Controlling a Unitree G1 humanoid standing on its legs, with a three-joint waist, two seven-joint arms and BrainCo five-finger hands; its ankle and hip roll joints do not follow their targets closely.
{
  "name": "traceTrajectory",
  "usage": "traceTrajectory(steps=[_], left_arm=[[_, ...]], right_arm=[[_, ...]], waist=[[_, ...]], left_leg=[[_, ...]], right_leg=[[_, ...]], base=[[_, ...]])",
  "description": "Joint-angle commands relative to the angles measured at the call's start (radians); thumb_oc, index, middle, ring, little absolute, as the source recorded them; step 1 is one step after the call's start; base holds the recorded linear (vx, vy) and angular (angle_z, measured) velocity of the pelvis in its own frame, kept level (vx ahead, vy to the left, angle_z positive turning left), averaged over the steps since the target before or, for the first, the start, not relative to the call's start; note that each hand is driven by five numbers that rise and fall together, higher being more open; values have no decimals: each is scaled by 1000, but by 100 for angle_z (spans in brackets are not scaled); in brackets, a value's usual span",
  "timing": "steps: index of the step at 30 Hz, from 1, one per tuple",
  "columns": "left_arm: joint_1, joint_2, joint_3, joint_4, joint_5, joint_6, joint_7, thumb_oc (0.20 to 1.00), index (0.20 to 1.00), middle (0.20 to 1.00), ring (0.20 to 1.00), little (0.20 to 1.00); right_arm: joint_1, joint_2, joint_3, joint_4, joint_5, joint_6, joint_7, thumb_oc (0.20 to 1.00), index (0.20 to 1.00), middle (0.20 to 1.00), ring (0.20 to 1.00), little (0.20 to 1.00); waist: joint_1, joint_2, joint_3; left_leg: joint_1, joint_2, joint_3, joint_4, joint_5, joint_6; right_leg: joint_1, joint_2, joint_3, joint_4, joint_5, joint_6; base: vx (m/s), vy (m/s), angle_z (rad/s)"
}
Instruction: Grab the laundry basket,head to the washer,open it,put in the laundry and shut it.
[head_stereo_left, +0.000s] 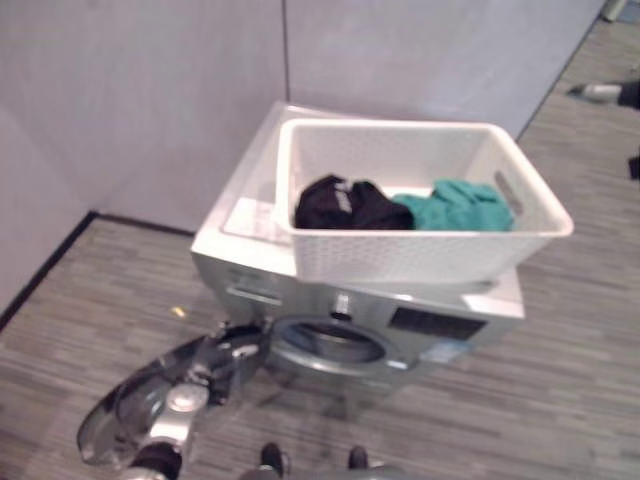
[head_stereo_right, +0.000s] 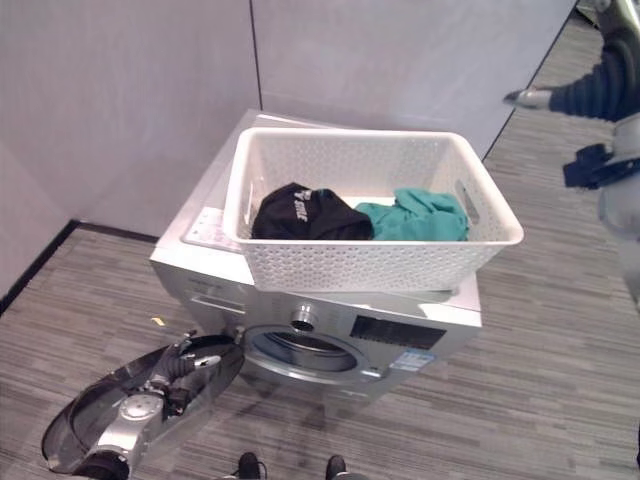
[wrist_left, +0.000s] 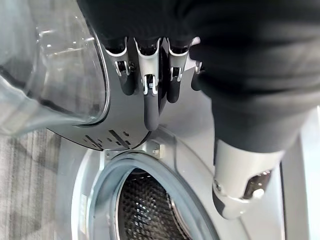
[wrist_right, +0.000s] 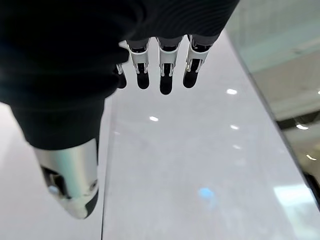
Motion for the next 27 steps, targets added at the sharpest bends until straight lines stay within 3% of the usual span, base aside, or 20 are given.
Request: traceTrajectory(steps=[1,7,12,18,20,27], left_arm=[[16,79,10,50,-41,14,-22,1000,1000,1000,1000,1000],[37,74,8,62,-49,18,-55,1000,1000,1000,1000,1000],[55,80,-3,85,-64,17,-85,1000,1000,1000,1000,1000],[55,85,-9,114,-66,13,-98,1000,1000,1000,1000,1000],[59,88,-9,113,-69,9,-109,1000,1000,1000,1000,1000],[55,86,-10,132,-79,4,-116,1000,1000,1000,1000,1000]], right_arm=[[-32,-21,25,-14,110,11,98,1000,1000,1000,1000,1000],[-143,-95,160,35,235,17,214,1000,1000,1000,1000,1000],[-320,-137,390,105,387,17,321,1000,1000,1000,1000,1000],[-509,-159,652,177,407,28,398,1000,1000,1000,1000,1000],[-573,-179,799,192,406,30,459,1000,1000,1000,1000,1000],[-615,-178,916,215,388,28,511,1000,1000,1000,1000,1000]], waist=[[28,-41,-47],[24,-60,-55],[31,-91,-63],[33,-106,-66],[34,-113,-64],[39,-125,-55]], left_leg=[[2,48,16,91,-105,-1],[9,43,16,71,-103,1],[21,40,22,50,-100,-2],[27,40,22,37,-96,-5],[23,39,17,27,-90,-8],[20,35,9,13,-86,-9]], right_leg=[[-45,-45,-19,112,-45,79],[-50,-41,-24,111,-37,83],[-50,-35,-25,102,-29,89],[-49,-33,-33,96,-22,92],[-55,-31,-40,94,-21,94],[-61,-32,-51,93,-19,98]], base=[[22,27,8],[29,31,1],[29,15,-5],[3,3,1],[9,16,11],[-1,4,3]])
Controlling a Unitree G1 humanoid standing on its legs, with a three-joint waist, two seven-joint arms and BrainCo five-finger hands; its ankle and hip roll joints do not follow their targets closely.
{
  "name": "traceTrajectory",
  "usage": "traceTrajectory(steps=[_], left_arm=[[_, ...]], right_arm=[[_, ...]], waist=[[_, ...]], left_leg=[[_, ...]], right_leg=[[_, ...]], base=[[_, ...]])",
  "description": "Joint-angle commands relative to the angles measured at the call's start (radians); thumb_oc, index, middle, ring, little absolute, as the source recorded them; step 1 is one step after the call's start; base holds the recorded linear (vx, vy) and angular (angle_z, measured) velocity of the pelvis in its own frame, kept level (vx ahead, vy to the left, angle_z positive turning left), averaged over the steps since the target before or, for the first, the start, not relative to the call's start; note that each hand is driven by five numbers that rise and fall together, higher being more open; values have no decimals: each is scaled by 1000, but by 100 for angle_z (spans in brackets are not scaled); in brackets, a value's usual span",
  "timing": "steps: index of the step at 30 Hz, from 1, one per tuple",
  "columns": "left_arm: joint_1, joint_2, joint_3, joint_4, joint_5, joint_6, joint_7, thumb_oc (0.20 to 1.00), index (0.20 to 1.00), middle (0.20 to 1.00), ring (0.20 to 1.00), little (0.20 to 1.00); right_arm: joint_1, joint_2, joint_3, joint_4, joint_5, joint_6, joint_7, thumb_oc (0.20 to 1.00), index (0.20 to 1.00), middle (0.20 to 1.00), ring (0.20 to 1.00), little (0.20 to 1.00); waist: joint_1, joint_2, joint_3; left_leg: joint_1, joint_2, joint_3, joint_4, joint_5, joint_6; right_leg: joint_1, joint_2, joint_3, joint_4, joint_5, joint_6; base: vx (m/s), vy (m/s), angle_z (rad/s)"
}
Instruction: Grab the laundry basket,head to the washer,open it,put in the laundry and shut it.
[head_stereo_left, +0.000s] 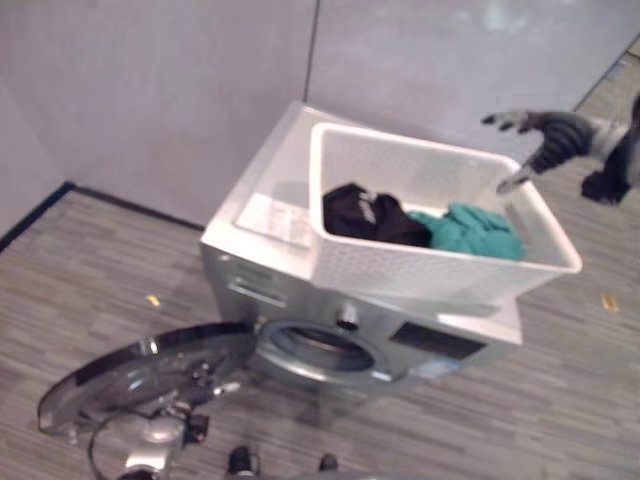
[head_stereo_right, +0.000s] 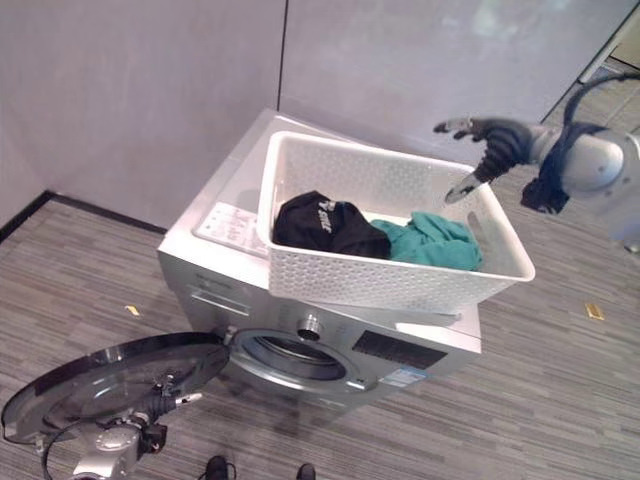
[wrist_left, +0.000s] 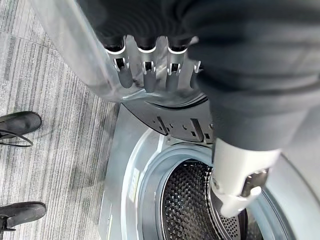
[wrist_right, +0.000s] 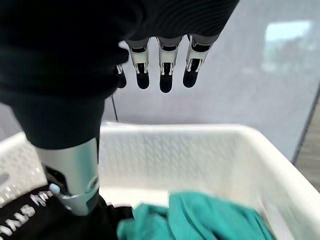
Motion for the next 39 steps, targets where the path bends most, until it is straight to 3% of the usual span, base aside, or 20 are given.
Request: traceTrajectory(steps=[1,3,4,10,18,25,26,28,39], left_arm=[[-31,30,-16,25,-20,-39,-14,1000,1000,1000,1000,1000],[-37,22,-19,42,-24,-38,-15,1000,1000,1000,1000,1000],[-38,15,-19,53,-22,-37,-15,1000,1000,1000,1000,1000],[-44,0,-41,53,-28,-39,-20,1000,1000,1000,1000,1000],[-74,12,-64,5,-54,-45,-14,1000,1000,1000,1000,1000],[-113,28,-87,-49,-66,-44,-6,1000,1000,1000,1000,1000],[-130,27,-95,-53,-67,-43,-5,1000,1000,1000,1000,1000],[-145,27,-103,-67,-67,-41,-1,1000,1000,1000,1000,1000],[-143,23,-97,-71,-59,-36,0,1000,1000,1000,1000,1000]], right_arm=[[-89,-64,44,64,-17,-2,12,1000,1000,1000,1000,1000],[-66,-61,37,71,-31,0,17,953,953,953,953,953],[-38,-63,26,76,-48,0,24,1000,1000,1000,1000,1000],[91,-7,-80,126,-106,13,32,1000,1000,1000,1000,1000],[108,50,-90,112,-146,25,36,1000,1000,1000,1000,1000],[157,121,-36,39,-248,40,99,1000,1000,1000,1000,1000],[168,130,-26,21,-267,43,112,652,652,652,652,652],[189,142,-30,9,-297,45,115,200,200,200,200,200],[274,147,-101,-37,-317,41,116,200,200,200,200,200]], waist=[[32,-3,-2],[33,-3,3],[34,1,8],[45,29,56],[59,53,137],[81,37,196],[82,31,205],[85,26,217],[82,25,226]], left_leg=[[35,43,19,56,-105,-20],[31,41,17,56,-105,-20],[26,40,15,58,-105,-19],[-15,31,7,71,-105,-10],[-115,25,-19,103,-89,-7],[-188,29,-43,134,-86,-4],[-197,30,-48,140,-87,-4],[-209,31,-56,147,-88,-5],[-217,34,-55,151,-91,-4]], right_leg=[[-30,-29,-27,94,-17,95],[-33,-29,-30,94,-18,95],[-37,-30,-33,95,-19,93],[-71,-41,-35,100,-15,93],[-137,-57,-53,100,1,87],[-177,-58,-65,105,7,80],[-182,-57,-68,108,6,79],[-189,-55,-72,109,6,77],[-199,-51,-66,107,9,76]], base=[[-5,10,8],[-1,18,10],[-6,20,5],[-52,25,-2],[-92,12,10],[-55,-23,4],[-33,-53,21],[-30,-40,20],[-4,-4,2]])
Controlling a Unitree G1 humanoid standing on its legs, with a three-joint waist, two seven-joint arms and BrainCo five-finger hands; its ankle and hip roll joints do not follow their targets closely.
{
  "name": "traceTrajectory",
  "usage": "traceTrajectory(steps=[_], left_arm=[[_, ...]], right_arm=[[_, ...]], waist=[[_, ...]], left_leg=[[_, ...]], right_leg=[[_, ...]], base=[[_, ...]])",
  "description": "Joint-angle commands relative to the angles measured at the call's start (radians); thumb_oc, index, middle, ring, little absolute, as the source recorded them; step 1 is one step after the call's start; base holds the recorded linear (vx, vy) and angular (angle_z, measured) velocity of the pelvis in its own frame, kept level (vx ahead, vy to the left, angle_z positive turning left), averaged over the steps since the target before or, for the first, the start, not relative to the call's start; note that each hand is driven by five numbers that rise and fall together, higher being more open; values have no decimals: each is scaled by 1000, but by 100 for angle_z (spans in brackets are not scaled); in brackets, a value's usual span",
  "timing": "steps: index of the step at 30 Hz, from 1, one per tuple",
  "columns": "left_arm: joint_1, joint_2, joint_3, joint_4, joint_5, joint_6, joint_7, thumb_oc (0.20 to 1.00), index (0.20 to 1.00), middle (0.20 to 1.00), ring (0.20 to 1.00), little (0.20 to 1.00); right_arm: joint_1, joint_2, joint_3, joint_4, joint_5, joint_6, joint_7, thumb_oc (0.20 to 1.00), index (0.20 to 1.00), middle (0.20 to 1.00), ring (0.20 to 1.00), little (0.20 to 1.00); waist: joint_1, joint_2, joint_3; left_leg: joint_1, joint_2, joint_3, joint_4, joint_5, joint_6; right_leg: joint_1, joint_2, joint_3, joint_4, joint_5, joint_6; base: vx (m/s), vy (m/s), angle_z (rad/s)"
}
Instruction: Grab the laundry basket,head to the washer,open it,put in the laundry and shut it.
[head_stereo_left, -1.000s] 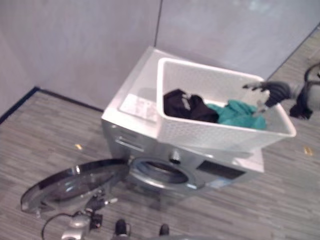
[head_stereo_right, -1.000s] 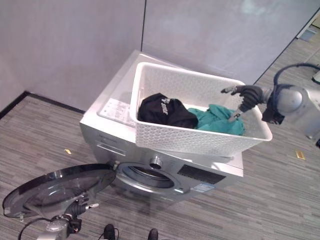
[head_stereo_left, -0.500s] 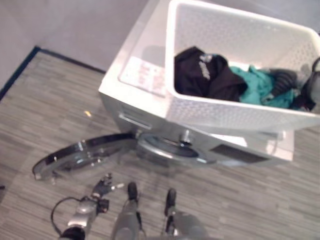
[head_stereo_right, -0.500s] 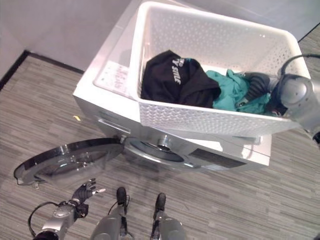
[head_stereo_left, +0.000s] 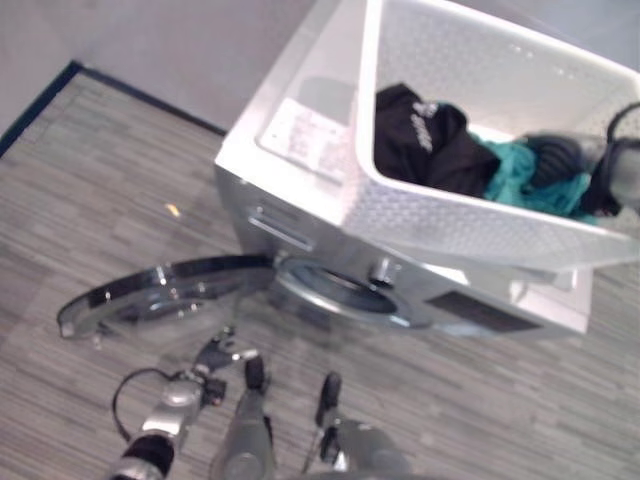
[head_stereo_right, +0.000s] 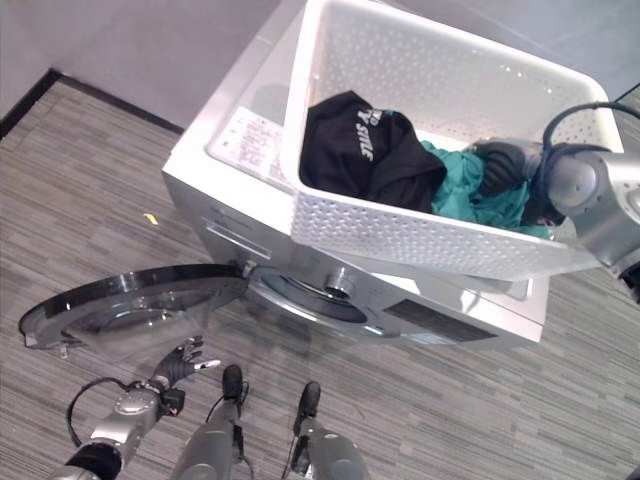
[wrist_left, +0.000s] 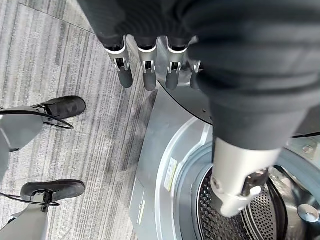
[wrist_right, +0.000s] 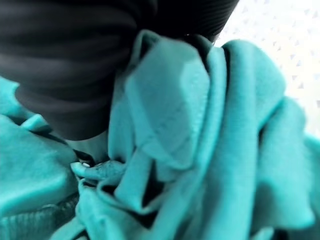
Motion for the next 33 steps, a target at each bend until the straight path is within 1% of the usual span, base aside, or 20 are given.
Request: traceTrajectory(steps=[1,7,8,12,13,14,15,16,18,19,21,22,23,24,27,32,33], left_arm=[[-28,9,6,-3,-12,-28,-3,1000,1000,1000,1000,1000],[-19,4,13,-6,-17,-24,1,1000,1000,1000,1000,1000],[-20,0,19,2,-16,-22,4,1000,1000,1000,1000,1000],[-11,-6,30,16,-12,-17,8,1000,1000,1000,1000,1000],[-11,-6,29,15,-12,-17,8,1000,1000,1000,1000,1000],[-4,-10,37,16,-10,-15,9,1000,1000,1000,1000,1000],[-5,-9,36,16,-10,-15,9,1000,1000,1000,1000,1000],[1,-14,41,18,-9,-14,9,1000,1000,1000,1000,1000],[11,-17,49,21,-5,-13,8,1000,1000,1000,1000,1000],[25,-21,62,23,-1,-11,5,1000,1000,1000,1000,1000],[34,-20,69,24,5,-9,1,1000,1000,1000,1000,1000],[45,-27,80,31,8,-6,-5,1000,1000,1000,1000,1000],[53,-29,86,28,8,-6,-6,1000,1000,1000,1000,1000],[52,-28,85,28,8,-5,-6,1000,1000,1000,1000,1000],[76,-26,103,26,8,-4,-9,1000,1000,1000,1000,1000],[81,-30,118,44,13,-3,-5,1000,1000,1000,1000,1000],[81,-30,118,44,14,-3,-5,1000,1000,1000,1000,1000]], right_arm=[[104,62,108,-32,-12,-33,61,200,200,200,200,200],[126,67,40,-14,-39,-31,24,200,200,200,200,200],[146,76,-32,-4,-42,-27,-11,200,200,200,200,200],[185,72,-162,-9,-49,-17,-72,200,200,200,200,200],[187,72,-163,-10,-49,-17,-72,200,200,200,200,200],[194,71,-221,-15,-52,-17,-109,200,200,200,200,200],[198,71,-225,-16,-52,-16,-109,200,200,200,200,200],[205,72,-265,-20,-52,-17,-133,200,200,200,200,200],[243,67,-348,-46,-54,-18,-164,200,200,200,200,200],[276,67,-426,-80,-61,-18,-196,200,200,200,200,200],[323,60,-509,-119,-69,-18,-214,200,200,200,200,200],[353,61,-581,-152,-65,-23,-239,200,200,200,200,200],[369,66,-616,-169,-61,-25,-249,200,200,200,200,200],[375,66,-623,-172,-61,-24,-249,200,200,200,200,200],[381,53,-716,-227,-39,-32,-289,200,200,200,200,200],[356,29,-784,-282,-18,-40,-327,200,200,200,200,200],[358,29,-786,-284,-18,-40,-328,200,200,200,200,200]], waist=[[30,4,13],[26,6,8],[22,7,3],[14,9,-14],[16,9,-12],[12,12,-21],[11,10,-23],[9,14,-28],[7,14,-38],[3,20,-52],[1,20,-66],[-1,24,-78],[-1,25,-84],[-1,23,-85],[-2,25,-112],[-10,22,-147],[-10,22,-147]], left_leg=[[7,33,16,101,-151,-10],[14,32,18,100,-154,-6],[19,32,17,97,-155,-4],[23,28,15,94,-156,-1],[27,30,16,96,-160,-1],[34,29,18,96,-164,1],[30,28,17,94,-160,1],[37,29,18,95,-167,2],[42,26,18,94,-167,4],[56,25,19,94,-177,6],[63,23,19,93,-178,9],[80,22,20,97,-191,11],[87,21,20,100,-195,13],[84,20,20,99,-191,13],[123,21,25,94,-205,15],[156,16,32,80,-207,17],[157,16,32,79,-207,17]], right_leg=[[-41,-54,6,109,-40,76],[-40,-53,11,111,-40,75],[-39,-53,12,110,-40,75],[-36,-53,13,110,-42,75],[-33,-52,14,112,-44,75],[-29,-53,15,113,-46,75],[-32,-54,14,112,-43,75],[-27,-53,16,114,-48,75],[-23,-54,17,113,-47,74],[-13,-52,21,114,-53,75],[-8,-52,21,114,-53,75],[7,-51,24,119,-61,75],[14,-51,24,121,-64,75],[12,-53,24,119,-60,75],[40,-47,29,120,-71,76],[60,-43,35,117,-75,75],[61,-43,35,117,-75,76]], base=[[0,0,0],[0,0,0],[0,0,0],[0,0,0],[0,0,0],[0,0,0],[0,0,0],[0,0,0],[18,6,0],[41,8,2],[57,9,-4],[79,11,-8],[53,12,-7],[0,0,0],[61,3,-2],[41,8,-5],[33,-2,-5]])
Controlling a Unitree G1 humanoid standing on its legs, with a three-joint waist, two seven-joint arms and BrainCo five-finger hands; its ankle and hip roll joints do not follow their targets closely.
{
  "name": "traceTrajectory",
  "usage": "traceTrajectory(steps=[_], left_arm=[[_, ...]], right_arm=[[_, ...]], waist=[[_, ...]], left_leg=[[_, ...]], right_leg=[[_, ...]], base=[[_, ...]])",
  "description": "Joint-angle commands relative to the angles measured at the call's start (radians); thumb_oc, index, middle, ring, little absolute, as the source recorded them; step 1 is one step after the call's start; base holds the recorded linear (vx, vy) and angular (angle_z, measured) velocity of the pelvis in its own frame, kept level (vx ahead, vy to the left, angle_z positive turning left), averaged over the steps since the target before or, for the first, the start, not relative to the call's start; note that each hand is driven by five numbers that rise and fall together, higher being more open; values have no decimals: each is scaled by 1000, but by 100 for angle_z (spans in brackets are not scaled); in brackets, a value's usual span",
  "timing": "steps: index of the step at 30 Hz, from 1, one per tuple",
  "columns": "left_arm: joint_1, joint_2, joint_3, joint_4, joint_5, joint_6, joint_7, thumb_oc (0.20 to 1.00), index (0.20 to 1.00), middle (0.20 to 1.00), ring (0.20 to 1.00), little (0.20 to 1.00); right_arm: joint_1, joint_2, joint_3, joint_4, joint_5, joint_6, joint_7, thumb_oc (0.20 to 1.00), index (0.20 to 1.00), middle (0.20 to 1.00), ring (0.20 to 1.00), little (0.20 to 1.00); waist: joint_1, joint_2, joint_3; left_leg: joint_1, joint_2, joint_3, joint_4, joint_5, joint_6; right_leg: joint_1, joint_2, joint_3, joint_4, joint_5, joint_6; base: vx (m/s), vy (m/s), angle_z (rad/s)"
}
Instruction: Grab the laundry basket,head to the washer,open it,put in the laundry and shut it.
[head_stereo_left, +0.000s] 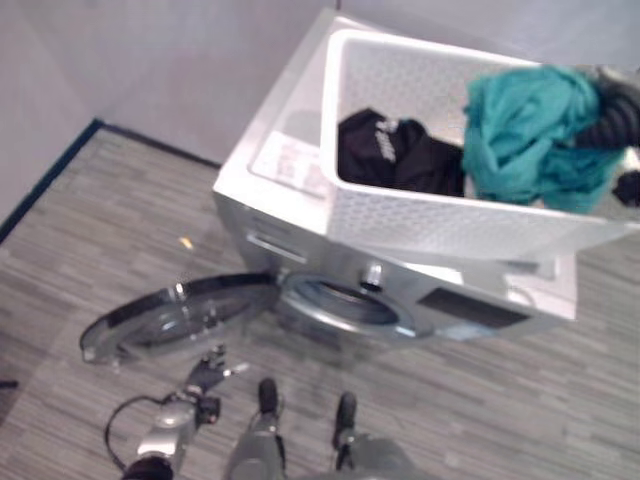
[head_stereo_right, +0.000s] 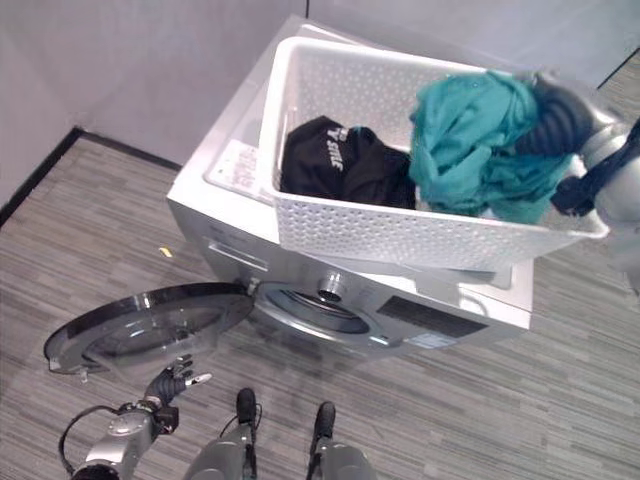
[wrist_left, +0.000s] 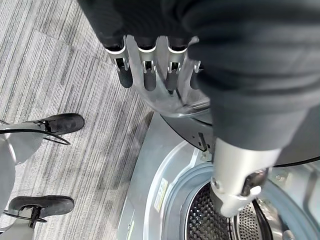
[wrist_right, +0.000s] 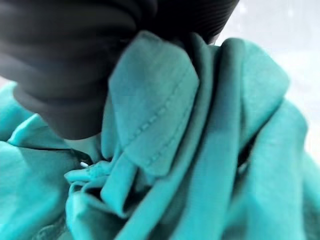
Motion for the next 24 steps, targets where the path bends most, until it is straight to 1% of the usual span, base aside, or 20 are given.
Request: traceTrajectory(steps=[1,2,7,8,10,13,14,15,16,18,23,24], left_arm=[[-17,25,-7,34,15,-25,-3,1000,1000,1000,1000,1000],[-17,22,-5,43,21,-25,-2,1000,1000,1000,1000,1000],[-17,21,-5,46,21,-27,11,1000,1000,1000,1000,1000],[-15,18,-11,46,22,-26,16,1000,1000,1000,1000,1000],[-15,16,-12,49,23,-26,19,1000,1000,1000,1000,1000],[-14,17,-25,50,21,-24,33,1000,1000,1000,1000,1000],[-13,15,-22,50,21,-24,33,1000,1000,1000,1000,1000],[-14,14,-24,54,22,-22,40,1000,1000,1000,1000,1000],[-16,7,-22,57,23,-23,55,1000,1000,1000,1000,1000],[-14,-3,-19,55,25,-26,64,1000,1000,1000,1000,1000],[-7,-25,-5,55,42,-27,86,1000,1000,1000,1000,1000],[-5,-23,-6,55,43,-27,86,1000,1000,1000,1000,1000]], right_arm=[[-73,-15,-57,17,17,-17,-92,200,200,200,200,200],[-91,-22,-70,11,10,-24,-116,200,200,200,200,200],[-171,-29,-69,23,-27,-17,-182,200,200,200,200,200],[-227,-32,-50,49,-73,-11,-223,200,200,200,200,200],[-263,-30,-28,66,-89,-9,-239,200,200,200,200,200],[-376,-1,23,128,-171,14,-324,200,200,200,200,200],[-391,1,38,133,-173,14,-327,200,200,200,200,200],[-406,14,39,146,-193,20,-347,200,200,200,200,200],[-419,47,40,154,-208,24,-377,200,200,200,200,200],[-406,82,13,143,-234,24,-417,200,200,200,200,200],[-274,189,-110,1,-345,14,-483,200,200,200,200,200],[-262,193,-121,-8,-349,15,-482,200,200,200,200,200]], waist=[[11,-44,-74],[10,-44,-88],[15,-45,-108],[21,-45,-120],[21,-43,-123],[34,-39,-137],[32,-37,-136],[35,-34,-139],[37,-28,-143],[41,-17,-147],[44,4,-152],[44,2,-152]], left_leg=[[53,22,14,99,-202,9],[66,21,14,96,-205,10],[92,18,12,81,-208,10],[104,17,10,73,-208,10],[111,16,10,69,-208,10],[125,13,5,63,-209,10],[127,13,5,62,-209,10],[129,13,3,62,-209,10],[135,12,0,62,-210,10],[138,11,-3,64,-211,11],[149,8,-9,65,-215,12],[150,8,-10,65,-215,12]], right_leg=[[-20,-39,2,116,-72,72],[-11,-37,2,116,-75,72],[7,-34,2,114,-80,72],[17,-32,1,113,-83,72],[22,-31,0,111,-85,72],[36,-29,-3,109,-90,70],[37,-29,-2,108,-90,70],[41,-28,-3,108,-92,69],[48,-27,-4,107,-94,68],[53,-27,-5,107,-98,66],[67,-27,-5,104,-105,63],[68,-27,-6,104,-105,63]], base=[[54,1,-3],[65,0,-3],[39,1,-4],[46,6,2],[29,4,4],[16,0,2],[0,0,0],[0,0,0],[0,0,0],[0,0,0],[-1,-3,5],[-6,0,7]])
